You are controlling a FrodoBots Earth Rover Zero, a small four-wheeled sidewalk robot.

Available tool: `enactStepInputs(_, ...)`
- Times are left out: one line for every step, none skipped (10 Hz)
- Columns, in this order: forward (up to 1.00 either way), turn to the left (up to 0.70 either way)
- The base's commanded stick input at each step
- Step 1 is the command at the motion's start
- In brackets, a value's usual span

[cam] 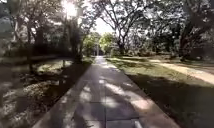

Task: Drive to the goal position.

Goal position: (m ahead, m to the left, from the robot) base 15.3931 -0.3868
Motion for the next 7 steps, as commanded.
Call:
enactStepInputs(0.50,0.00)
enactStepInputs(0.50,0.00)
enactStepInputs(0.50,0.00)
enactStepInputs(0.50,0.00)
enactStepInputs(0.50,0.00)
enactStepInputs(0.50,0.00)
enactStepInputs(0.50,0.00)
